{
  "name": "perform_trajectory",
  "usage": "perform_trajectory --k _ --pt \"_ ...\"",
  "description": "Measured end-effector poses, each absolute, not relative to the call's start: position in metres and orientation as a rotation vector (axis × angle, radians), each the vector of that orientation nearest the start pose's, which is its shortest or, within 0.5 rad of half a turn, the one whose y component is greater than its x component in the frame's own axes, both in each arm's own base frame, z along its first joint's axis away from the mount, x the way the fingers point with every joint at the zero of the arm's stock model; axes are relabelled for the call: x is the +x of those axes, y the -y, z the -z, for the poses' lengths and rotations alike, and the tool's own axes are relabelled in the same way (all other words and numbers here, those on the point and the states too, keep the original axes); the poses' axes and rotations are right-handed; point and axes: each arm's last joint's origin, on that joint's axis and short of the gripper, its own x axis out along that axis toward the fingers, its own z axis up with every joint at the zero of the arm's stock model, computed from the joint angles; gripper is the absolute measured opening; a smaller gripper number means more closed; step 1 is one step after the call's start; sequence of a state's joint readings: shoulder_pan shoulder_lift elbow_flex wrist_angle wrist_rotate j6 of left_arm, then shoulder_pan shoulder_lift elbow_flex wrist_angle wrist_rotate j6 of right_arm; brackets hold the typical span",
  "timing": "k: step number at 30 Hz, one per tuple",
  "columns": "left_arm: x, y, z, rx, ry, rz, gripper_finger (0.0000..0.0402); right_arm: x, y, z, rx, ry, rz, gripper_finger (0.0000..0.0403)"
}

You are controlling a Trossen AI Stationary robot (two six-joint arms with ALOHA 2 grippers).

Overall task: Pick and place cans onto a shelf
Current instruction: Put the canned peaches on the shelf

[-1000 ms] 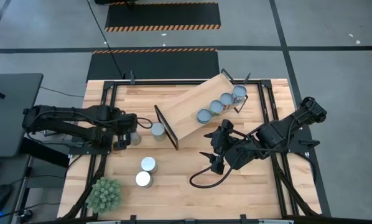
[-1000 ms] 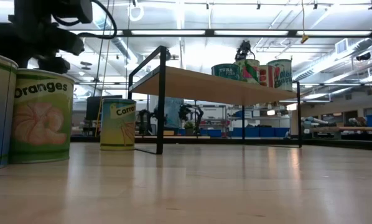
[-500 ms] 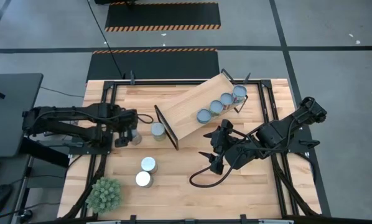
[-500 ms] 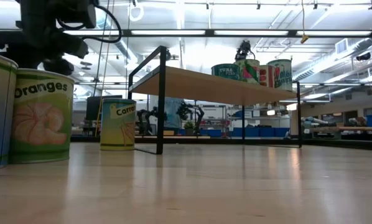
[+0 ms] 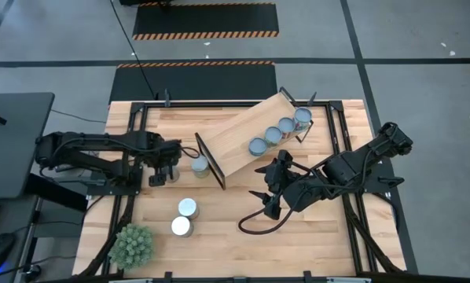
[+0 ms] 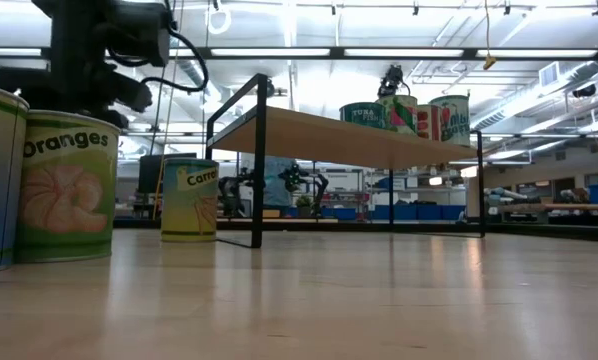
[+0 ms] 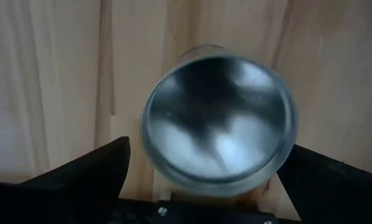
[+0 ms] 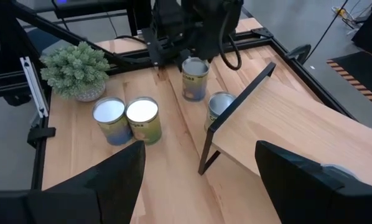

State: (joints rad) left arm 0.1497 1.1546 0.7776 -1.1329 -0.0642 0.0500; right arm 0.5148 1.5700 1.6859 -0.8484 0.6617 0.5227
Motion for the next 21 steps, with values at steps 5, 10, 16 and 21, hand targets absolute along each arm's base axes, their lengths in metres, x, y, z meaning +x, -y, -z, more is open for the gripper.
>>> perform_trajectory --k 5,10,16,21 --pt "0.175 -0.028 -0.207 -0.027 -1.527 -0.109 0.0393 0.29 -0.144 -0.395 0.098 -0.549 0.29 0.0309" --pt "0.181 -0.029 -0.205 -0.039 -1.49 -0.125 0.0393 0.29 -0.144 -0.395 0.099 -0.549 0.289 0.0309" --pt "0.184 -0.029 -0.201 -0.025 -1.51 -0.109 0.0382 0.291 -0.144 -0.395 0.098 -0.548 0.288 0.0309" --pt "0.186 -0.029 -0.198 -0.027 -1.528 -0.106 0.0347 0.29 -0.144 -0.395 0.094 -0.55 0.288 0.0309"
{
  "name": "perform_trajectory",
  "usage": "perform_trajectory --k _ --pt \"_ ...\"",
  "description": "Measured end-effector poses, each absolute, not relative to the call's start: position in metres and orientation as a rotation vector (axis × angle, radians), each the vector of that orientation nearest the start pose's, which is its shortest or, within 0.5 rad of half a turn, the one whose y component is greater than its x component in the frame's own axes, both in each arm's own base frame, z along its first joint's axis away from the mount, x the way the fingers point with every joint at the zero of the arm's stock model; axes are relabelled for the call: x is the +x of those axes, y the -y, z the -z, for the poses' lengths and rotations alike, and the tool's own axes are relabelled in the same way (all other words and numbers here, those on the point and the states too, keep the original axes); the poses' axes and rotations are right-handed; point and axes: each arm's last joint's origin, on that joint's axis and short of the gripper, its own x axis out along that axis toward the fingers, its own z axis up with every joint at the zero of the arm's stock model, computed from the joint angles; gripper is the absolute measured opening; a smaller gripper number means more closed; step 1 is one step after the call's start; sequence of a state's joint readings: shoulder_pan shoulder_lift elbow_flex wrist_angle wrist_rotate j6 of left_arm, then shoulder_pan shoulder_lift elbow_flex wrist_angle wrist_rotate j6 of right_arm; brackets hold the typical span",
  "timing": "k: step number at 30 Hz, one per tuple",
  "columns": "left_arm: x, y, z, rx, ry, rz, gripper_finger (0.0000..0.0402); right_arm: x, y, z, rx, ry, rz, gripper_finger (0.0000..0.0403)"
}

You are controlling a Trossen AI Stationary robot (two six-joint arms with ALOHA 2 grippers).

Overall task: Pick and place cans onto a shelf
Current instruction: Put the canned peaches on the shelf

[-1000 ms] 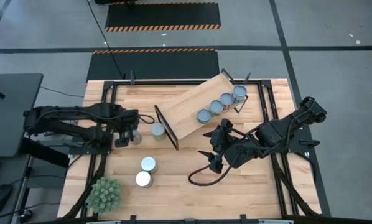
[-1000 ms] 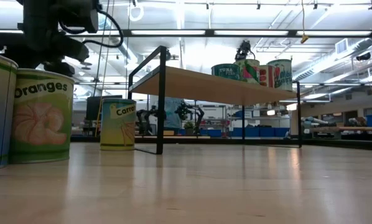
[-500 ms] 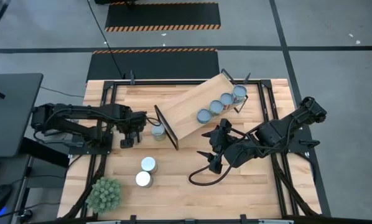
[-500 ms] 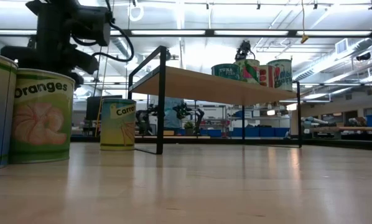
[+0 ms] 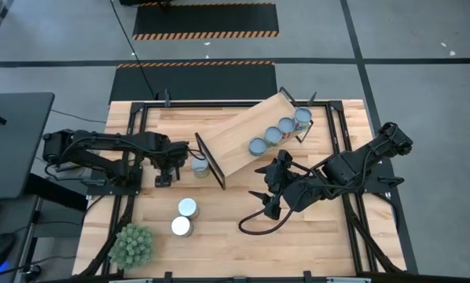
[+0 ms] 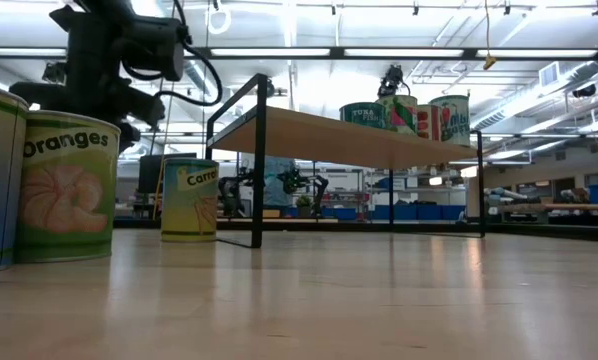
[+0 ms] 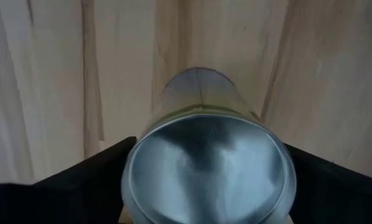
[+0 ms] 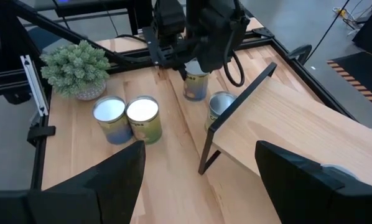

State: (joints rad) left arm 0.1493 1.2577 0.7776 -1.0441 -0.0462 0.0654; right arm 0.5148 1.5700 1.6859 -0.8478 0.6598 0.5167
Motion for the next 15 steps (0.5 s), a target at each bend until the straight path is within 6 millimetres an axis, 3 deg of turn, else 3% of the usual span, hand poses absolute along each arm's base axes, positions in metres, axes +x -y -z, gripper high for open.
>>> perform_trajectory --k 7,15 --pt "0.185 -0.029 -0.204 -0.063 -1.559 -0.136 0.0311 0.29 -0.144 -0.394 0.06 -0.56 0.281 0.0309" --pt "0.186 -0.043 -0.248 -0.15 -1.582 -0.222 0.0312 0.291 -0.135 -0.396 0.046 -0.566 0.295 0.0309"
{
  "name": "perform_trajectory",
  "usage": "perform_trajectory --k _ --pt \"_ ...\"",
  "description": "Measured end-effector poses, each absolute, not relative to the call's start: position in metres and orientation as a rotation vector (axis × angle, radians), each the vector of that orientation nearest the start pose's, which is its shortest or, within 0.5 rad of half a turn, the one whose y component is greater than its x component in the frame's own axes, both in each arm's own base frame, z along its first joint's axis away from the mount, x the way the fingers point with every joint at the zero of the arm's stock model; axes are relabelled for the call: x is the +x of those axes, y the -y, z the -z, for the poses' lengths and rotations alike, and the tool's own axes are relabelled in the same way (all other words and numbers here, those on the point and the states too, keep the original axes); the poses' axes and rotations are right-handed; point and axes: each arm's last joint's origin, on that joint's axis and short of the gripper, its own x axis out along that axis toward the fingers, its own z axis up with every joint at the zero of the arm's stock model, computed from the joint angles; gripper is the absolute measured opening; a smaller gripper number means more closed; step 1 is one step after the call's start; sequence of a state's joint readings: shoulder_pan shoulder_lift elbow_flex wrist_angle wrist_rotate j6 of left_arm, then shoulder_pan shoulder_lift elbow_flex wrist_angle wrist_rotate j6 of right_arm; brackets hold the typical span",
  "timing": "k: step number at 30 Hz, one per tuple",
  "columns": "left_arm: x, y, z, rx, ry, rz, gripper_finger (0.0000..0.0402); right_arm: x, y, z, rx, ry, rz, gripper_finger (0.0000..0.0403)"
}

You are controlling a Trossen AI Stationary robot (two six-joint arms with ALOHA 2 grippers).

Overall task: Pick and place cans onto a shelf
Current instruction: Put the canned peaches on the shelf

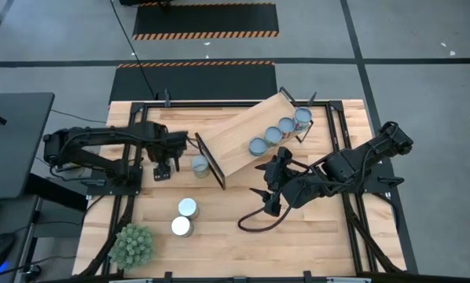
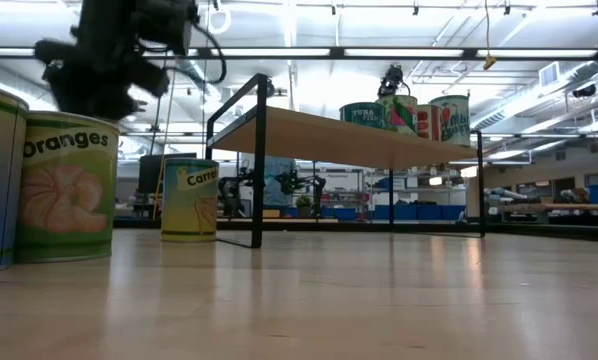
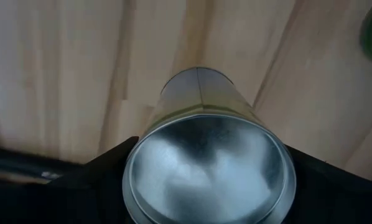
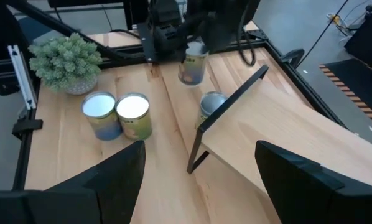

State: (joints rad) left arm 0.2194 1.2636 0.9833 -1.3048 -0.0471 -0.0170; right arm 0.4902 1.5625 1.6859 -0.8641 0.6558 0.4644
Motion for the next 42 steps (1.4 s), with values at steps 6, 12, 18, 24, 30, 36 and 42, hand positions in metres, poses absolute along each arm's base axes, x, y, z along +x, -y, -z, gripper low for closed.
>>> perform_trajectory --k 6,12,18,24,30,36,42 --pt "0.191 -0.059 -0.297 -0.194 -1.458 -0.322 0.0316 0.29 -0.128 -0.399 0.035 -0.565 0.305 0.031" --pt "0.192 -0.082 -0.341 -0.185 -1.459 -0.475 0.0316 0.287 -0.123 -0.401 0.015 -0.575 0.307 0.0309" --pt "0.207 -0.113 -0.369 -0.177 -1.398 -0.588 0.0317 0.284 -0.116 -0.405 0.019 -0.582 0.317 0.031" --pt "0.23 -0.138 -0.391 -0.132 -1.327 -0.629 0.0317 0.276 -0.108 -0.409 0.057 -0.592 0.34 0.031" --pt "0.264 -0.153 -0.4 -0.149 -1.263 -0.566 0.0318 0.276 -0.105 -0.409 0.063 -0.591 0.349 0.0309" --pt "0.297 -0.157 -0.397 -0.215 -1.223 -0.482 0.0318 0.276 -0.102 -0.408 0.056 -0.606 0.361 0.0309" --pt "0.325 -0.15 -0.39 -0.267 -1.219 -0.398 0.0318 0.275 -0.101 -0.406 0.054 -0.625 0.372 0.0309"
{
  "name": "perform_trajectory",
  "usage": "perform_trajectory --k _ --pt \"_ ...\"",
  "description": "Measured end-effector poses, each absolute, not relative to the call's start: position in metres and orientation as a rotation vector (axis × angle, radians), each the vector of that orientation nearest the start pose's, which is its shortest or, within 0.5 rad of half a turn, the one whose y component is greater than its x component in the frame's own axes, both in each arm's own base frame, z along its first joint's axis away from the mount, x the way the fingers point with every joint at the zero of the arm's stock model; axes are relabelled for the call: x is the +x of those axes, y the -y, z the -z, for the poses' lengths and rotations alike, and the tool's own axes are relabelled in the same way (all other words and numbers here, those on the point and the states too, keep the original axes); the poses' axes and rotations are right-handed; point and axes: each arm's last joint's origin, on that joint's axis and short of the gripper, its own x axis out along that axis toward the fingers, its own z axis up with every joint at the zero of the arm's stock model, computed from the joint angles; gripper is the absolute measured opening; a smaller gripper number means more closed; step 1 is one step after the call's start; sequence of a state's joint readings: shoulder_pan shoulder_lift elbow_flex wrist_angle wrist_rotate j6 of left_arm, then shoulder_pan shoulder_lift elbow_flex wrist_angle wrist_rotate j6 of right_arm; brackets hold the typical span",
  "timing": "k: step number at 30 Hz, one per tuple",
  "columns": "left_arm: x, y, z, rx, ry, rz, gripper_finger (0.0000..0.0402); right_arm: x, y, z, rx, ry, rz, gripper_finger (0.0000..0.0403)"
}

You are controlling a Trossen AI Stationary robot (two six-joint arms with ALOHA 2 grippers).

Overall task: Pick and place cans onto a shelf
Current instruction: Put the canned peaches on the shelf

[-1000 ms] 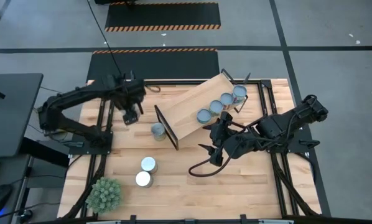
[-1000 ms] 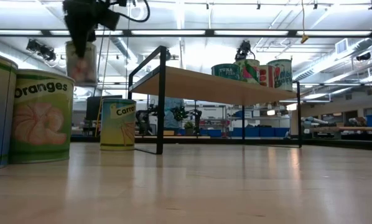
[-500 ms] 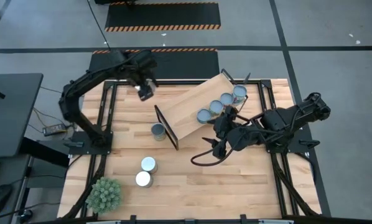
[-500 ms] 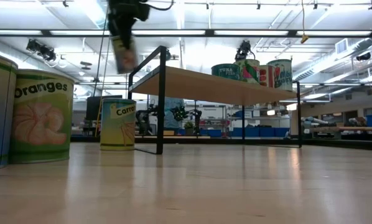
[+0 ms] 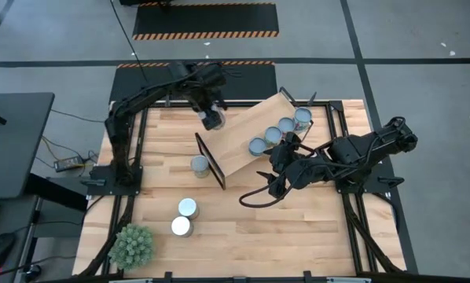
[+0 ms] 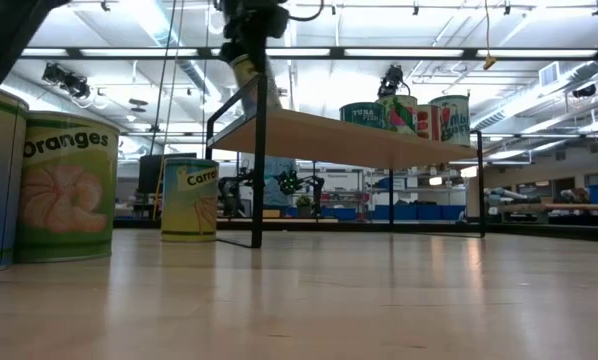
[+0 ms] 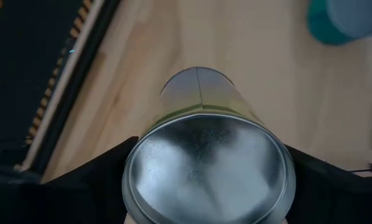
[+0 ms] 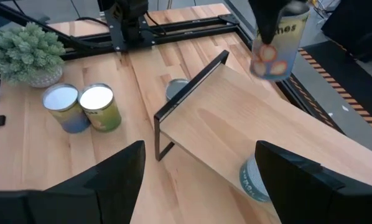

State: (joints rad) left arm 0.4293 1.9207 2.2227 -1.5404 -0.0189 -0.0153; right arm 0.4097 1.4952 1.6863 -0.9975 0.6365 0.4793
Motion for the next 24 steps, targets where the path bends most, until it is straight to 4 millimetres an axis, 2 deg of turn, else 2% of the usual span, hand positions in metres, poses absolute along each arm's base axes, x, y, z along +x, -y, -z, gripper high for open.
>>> perform_trajectory --k 8,24 --pt "0.348 -0.133 -0.375 -0.265 -1.264 -0.327 0.0318 0.274 -0.099 -0.407 0.072 -0.619 0.382 0.031" --pt "0.363 -0.125 -0.356 -0.258 -1.335 -0.27 0.0319 0.277 -0.1 -0.41 0.097 -0.583 0.374 0.031"
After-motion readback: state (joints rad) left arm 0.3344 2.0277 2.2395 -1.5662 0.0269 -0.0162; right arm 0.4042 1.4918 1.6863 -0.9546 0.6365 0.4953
